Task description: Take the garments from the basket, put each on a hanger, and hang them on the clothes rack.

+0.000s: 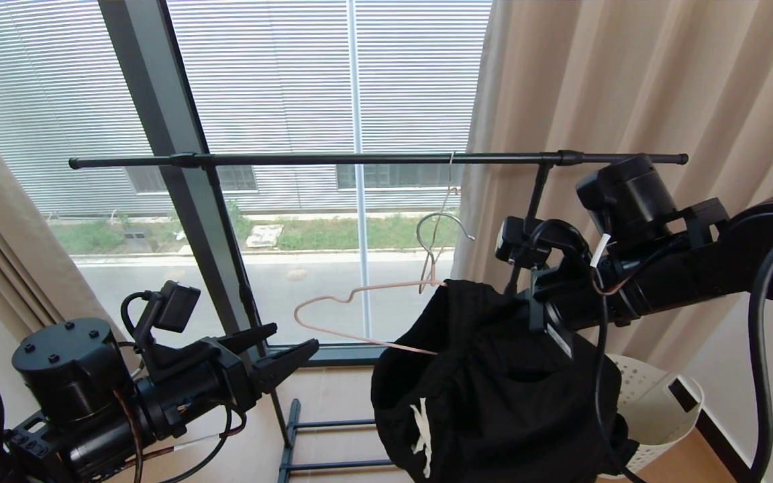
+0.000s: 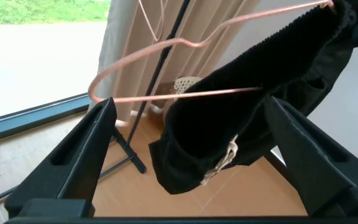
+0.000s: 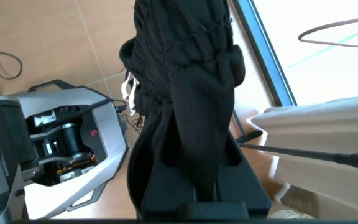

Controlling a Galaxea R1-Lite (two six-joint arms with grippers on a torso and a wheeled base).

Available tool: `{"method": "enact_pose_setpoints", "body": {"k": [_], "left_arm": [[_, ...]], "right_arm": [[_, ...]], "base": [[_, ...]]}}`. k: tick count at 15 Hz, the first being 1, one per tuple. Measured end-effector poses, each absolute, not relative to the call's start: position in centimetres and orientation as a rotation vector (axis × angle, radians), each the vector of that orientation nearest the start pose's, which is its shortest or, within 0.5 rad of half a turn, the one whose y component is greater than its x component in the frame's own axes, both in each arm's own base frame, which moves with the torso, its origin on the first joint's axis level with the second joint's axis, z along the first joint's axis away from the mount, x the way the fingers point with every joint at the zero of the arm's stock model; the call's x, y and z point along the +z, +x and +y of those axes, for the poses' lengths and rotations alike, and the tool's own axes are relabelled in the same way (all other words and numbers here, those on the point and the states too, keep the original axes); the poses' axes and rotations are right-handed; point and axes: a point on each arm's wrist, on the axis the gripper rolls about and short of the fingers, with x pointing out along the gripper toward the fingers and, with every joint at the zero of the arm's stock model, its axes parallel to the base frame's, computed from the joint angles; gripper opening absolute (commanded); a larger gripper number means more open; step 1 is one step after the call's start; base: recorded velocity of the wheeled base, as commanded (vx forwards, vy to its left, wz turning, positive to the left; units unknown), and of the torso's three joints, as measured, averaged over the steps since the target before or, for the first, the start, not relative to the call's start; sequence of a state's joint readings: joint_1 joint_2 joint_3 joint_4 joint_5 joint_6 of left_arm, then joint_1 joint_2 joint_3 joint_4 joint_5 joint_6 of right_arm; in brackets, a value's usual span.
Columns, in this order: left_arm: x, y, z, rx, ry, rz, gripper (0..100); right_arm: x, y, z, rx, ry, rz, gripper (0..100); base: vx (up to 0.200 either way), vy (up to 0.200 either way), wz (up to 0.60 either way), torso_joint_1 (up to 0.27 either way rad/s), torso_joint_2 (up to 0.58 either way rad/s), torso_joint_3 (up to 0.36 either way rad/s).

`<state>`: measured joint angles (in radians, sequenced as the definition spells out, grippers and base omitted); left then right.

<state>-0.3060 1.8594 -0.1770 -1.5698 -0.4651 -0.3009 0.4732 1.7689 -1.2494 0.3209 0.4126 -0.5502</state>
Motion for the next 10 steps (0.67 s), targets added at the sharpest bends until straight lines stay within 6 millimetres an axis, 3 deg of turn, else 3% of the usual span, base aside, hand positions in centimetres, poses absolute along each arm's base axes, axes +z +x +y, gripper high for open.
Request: {"method": "enact_pose_setpoints", "body": {"k": [6,10], "left_arm": [[7.2,22.9,-9.5,-0.701,-0.152,0.265,100],[4.8,22.6,-12.2,-0.644,-0.03,0.322,100]], "right_arm": [[20.5,26.1,15.5,1.036,-0.478,0.552,0],[21.4,24.9,16.3,1.059,-0.46,0.512,0]], "base": [[0.0,0.0,0.0,0.0,0.0,0.0],[0.0,0.0,0.0,0.0,0.0,0.0]]}}
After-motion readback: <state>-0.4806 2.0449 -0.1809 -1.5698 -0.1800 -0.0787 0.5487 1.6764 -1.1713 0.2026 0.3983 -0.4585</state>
